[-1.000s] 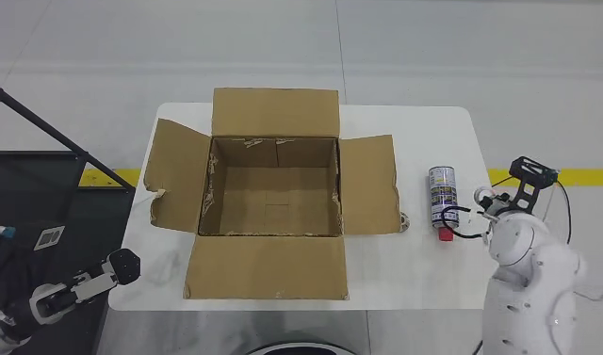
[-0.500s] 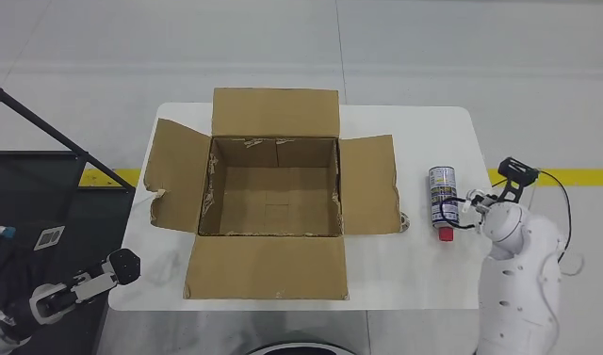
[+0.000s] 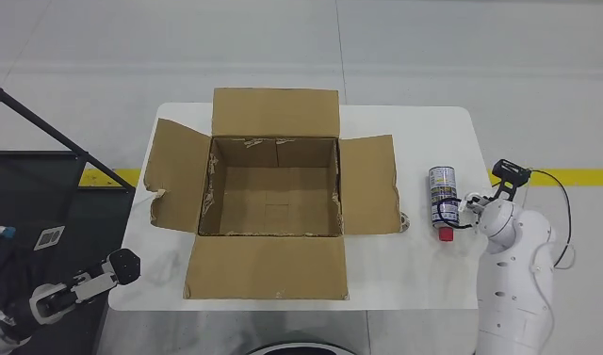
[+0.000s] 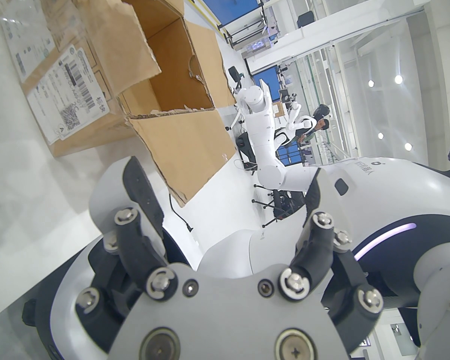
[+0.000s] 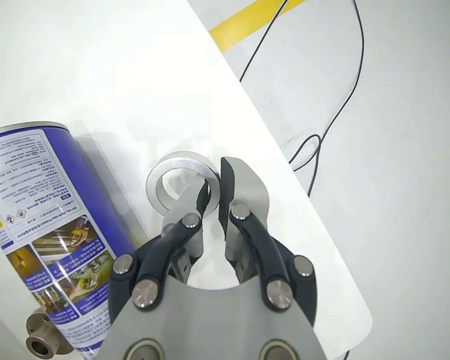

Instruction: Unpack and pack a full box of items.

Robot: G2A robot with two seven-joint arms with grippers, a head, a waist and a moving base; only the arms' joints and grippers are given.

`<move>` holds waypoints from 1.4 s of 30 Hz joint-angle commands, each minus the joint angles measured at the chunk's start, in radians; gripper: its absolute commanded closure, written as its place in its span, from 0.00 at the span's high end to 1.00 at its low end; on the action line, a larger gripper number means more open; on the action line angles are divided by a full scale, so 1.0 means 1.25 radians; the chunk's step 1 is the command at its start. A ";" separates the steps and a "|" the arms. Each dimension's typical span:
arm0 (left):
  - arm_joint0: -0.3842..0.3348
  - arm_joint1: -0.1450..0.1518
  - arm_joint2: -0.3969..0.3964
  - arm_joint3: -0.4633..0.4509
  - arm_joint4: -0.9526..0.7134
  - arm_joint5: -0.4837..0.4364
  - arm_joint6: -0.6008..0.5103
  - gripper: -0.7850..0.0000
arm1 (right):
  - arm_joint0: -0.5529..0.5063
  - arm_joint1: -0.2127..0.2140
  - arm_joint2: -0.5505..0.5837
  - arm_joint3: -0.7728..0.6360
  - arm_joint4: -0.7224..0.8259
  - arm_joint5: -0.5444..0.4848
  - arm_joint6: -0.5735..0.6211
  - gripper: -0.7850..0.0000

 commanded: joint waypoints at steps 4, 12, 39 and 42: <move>0.000 0.000 0.000 0.000 0.000 0.000 0.000 1.00 | -0.001 0.002 -0.005 0.010 0.005 -0.005 0.015 0.13; 0.000 0.000 0.000 0.000 0.000 0.000 0.000 1.00 | -0.002 0.006 -0.008 0.021 0.010 0.003 0.014 0.22; 0.000 0.000 0.000 0.000 0.000 0.000 0.000 1.00 | -0.059 0.012 -0.048 -0.291 0.097 -0.021 0.013 1.00; 0.000 0.000 0.000 0.000 0.000 0.000 0.000 1.00 | -0.064 0.009 -0.080 -0.377 0.199 -0.071 0.005 1.00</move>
